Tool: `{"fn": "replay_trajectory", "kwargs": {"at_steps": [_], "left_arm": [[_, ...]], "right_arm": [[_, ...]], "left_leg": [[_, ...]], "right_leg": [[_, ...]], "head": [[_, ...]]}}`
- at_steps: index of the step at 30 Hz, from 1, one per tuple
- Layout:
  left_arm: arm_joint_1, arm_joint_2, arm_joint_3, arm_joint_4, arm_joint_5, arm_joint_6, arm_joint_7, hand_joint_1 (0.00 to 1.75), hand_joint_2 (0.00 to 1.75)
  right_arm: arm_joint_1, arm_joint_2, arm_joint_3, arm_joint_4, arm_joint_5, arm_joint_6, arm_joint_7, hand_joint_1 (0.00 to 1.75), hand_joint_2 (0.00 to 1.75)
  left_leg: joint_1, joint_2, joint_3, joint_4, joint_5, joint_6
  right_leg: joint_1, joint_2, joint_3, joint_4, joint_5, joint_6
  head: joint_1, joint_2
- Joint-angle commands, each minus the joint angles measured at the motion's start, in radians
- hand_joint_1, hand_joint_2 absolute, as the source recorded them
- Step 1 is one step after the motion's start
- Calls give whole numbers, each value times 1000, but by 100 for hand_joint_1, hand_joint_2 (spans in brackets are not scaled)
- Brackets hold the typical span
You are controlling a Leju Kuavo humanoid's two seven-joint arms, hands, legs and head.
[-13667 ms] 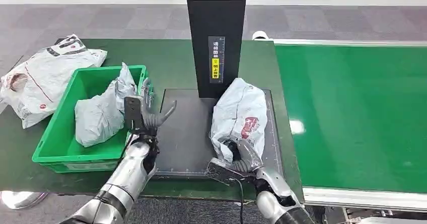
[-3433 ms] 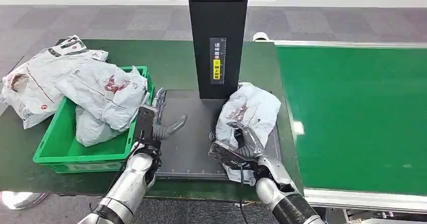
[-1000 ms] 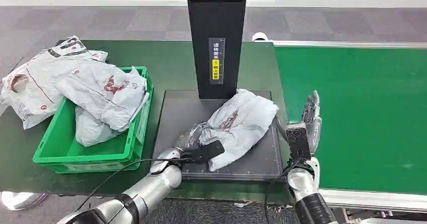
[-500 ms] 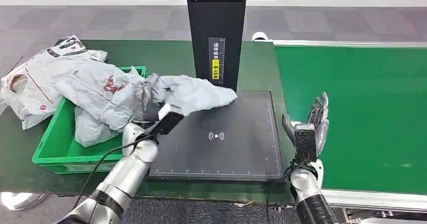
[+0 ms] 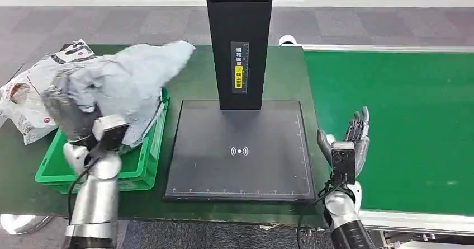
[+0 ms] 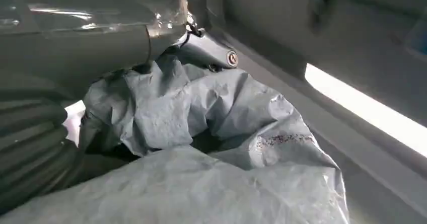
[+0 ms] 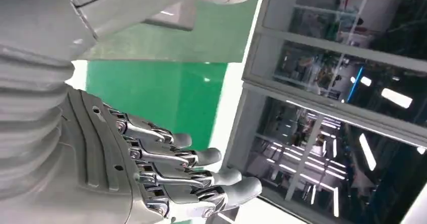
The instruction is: Moved the parcel from conveyor to table for the left to box.
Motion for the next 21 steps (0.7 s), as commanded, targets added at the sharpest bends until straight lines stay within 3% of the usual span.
{"fn": "replay_trajectory", "kwargs": {"at_steps": [1, 3, 4, 6, 7, 8, 9, 10, 15, 21], "left_arm": [[68, 127, 178, 210, -105, -27, 153, 175, 175], [79, 244, 20, 371, -485, -56, 475, 175, 175], [72, 289, -46, 477, -510, -193, 614, 175, 175], [68, 296, -80, 582, -436, -188, 588, 175, 175], [71, 308, -107, 626, -436, -302, 601, 175, 175], [85, 310, -108, 624, -427, -304, 597, 175, 175], [90, 324, -130, 654, -380, -442, 579, 175, 175], [93, 333, -148, 666, -385, -462, 561, 175, 175], [79, 336, -159, 678, -386, -481, 557, 175, 175], [79, 338, -160, 673, -385, -484, 556, 175, 175]], "right_arm": [[79, -12, -63, -112, 12, -24, 22, 0, 175], [95, -17, -87, -143, 27, -6, 36, 0, 175], [87, -19, -94, -139, 36, 21, 47, 0, 175], [70, -14, -102, -121, 48, 34, 48, 0, 175], [64, -14, -99, -113, 56, 45, 47, 0, 175], [62, -12, -99, -109, 59, 47, 48, 0, 175], [57, -10, -102, -104, 63, 61, 47, 0, 175], [56, -8, -102, -103, 67, 62, 48, 0, 175], [63, -5, -104, -114, 74, 64, 49, 0, 175], [65, -5, -105, -116, 75, 65, 49, 0, 175]], "left_leg": [[1, 1, 5, -3, -1, -1], [-1, -2, 7, -6, 0, -2], [-1, -3, 7, -6, 1, -2], [-1, -6, 6, -5, 1, -2], [-1, -5, 6, -6, 2, -2], [-1, -2, 5, -5, 0, -2], [-1, -1, 6, -6, 0, -2], [-1, 2, 4, -3, -1, -3], [-1, 1, 8, -4, 0, -3], [-5, 3, 21, -11, -16, -3]], "right_leg": [[2, 1, 4, -3, -1, -2], [1, -3, 6, -3, -3, -3], [2, -4, 7, -5, -2, -3], [1, -7, 6, -3, -4, -4], [2, -6, 6, -4, -3, -5], [2, -3, 4, -3, -3, -4], [1, -2, 5, -3, -3, -5], [1, 0, 1, -1, -2, -6], [-1, -1, 5, -1, -3, -6], [-4, 0, 24, -2, -10, -7]], "head": [[0, 0], [0, 0], [0, 0], [0, 0], [0, 0], [0, 0], [0, 0], [0, 0], [0, 0], [0, 0]]}}
